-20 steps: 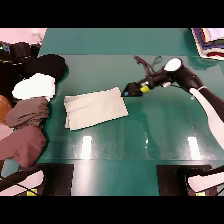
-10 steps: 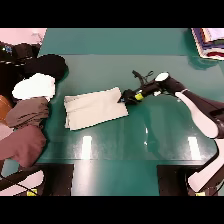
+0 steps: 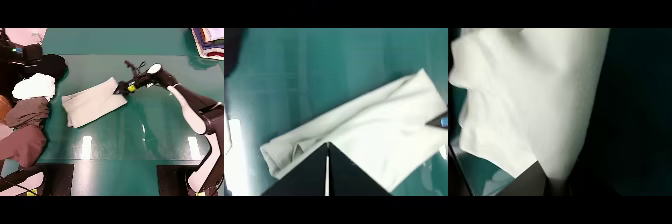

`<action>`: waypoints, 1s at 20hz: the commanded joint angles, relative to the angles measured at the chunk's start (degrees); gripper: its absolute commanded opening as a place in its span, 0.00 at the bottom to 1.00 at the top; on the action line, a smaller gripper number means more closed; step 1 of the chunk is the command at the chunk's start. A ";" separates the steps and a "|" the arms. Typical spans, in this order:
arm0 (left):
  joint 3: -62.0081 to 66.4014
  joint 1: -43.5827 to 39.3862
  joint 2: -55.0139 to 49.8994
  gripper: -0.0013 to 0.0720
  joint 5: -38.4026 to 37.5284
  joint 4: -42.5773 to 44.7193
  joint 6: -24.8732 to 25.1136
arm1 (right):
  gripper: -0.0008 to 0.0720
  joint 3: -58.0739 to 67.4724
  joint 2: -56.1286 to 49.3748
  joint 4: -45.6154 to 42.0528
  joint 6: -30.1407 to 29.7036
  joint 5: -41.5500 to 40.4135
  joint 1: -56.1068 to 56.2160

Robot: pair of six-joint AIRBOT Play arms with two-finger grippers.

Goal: Fold the shirts.

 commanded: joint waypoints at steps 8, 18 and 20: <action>-0.02 -13.66 -0.04 0.05 2.56 0.24 -0.04 | 0.03 -20.68 28.70 -16.50 4.92 -5.99 -36.65; -0.02 -13.66 -0.22 0.05 7.02 -0.07 -1.64 | 0.03 -43.01 47.21 -26.93 9.49 -9.18 -79.32; -0.02 -13.66 -0.31 0.05 6.86 -0.07 -1.64 | 0.03 -46.21 48.87 -26.97 9.49 -9.16 -79.80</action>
